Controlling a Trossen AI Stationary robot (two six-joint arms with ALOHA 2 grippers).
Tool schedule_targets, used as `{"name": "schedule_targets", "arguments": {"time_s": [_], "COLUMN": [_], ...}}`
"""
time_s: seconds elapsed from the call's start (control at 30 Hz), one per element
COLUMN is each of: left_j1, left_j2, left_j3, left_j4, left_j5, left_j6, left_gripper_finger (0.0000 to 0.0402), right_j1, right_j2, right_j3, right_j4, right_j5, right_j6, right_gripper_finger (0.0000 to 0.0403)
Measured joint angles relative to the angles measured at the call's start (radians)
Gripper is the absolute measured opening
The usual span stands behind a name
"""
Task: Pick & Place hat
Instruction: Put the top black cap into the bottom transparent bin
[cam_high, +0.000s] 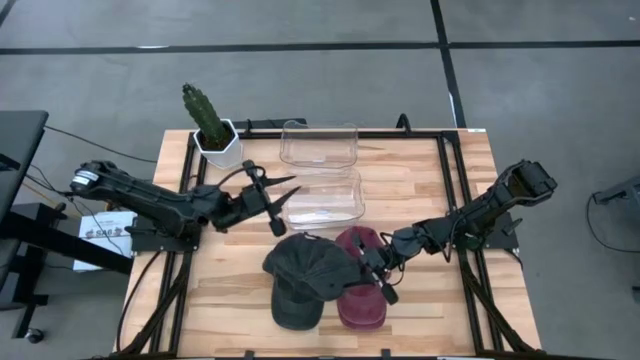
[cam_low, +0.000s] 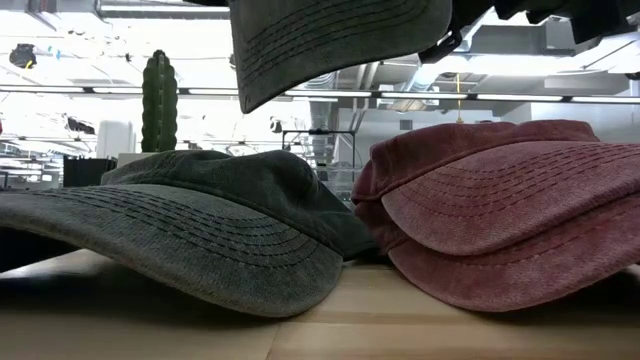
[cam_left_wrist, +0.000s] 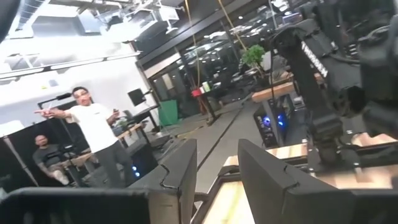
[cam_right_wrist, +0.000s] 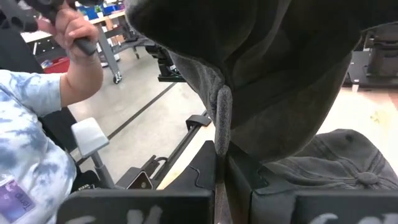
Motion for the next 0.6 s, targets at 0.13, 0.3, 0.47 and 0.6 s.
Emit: {"name": "schedule_targets", "arguments": {"time_s": [0.13,0.3,0.47,0.6], "left_j1": [0.005,-0.010,-0.049,-0.109], "left_j2": [0.077,0.144,0.207,0.229], "left_j3": [0.000,0.000,0.000,0.000], "left_j4": [0.099,0.160,0.160,0.159], "left_j5": [0.000,0.000,0.001,0.001], "left_j6": [0.000,-0.002,-0.046,-0.058], "left_gripper_finger": [0.0115,0.0115,0.0115,0.0115], "right_j1": [-0.017,-0.041,-0.075,-0.096], "right_j2": [0.000,0.000,0.000,0.000], "right_j3": [0.000,0.000,0.000,0.000], "right_j4": [-0.002,-0.002,-0.002,-0.002], "right_j5": [0.001,0.000,-0.001,0.000], "right_j6": [0.000,0.000,0.000,0.000], "right_gripper_finger": [0.0003,0.0003,0.0003,0.0003]}}
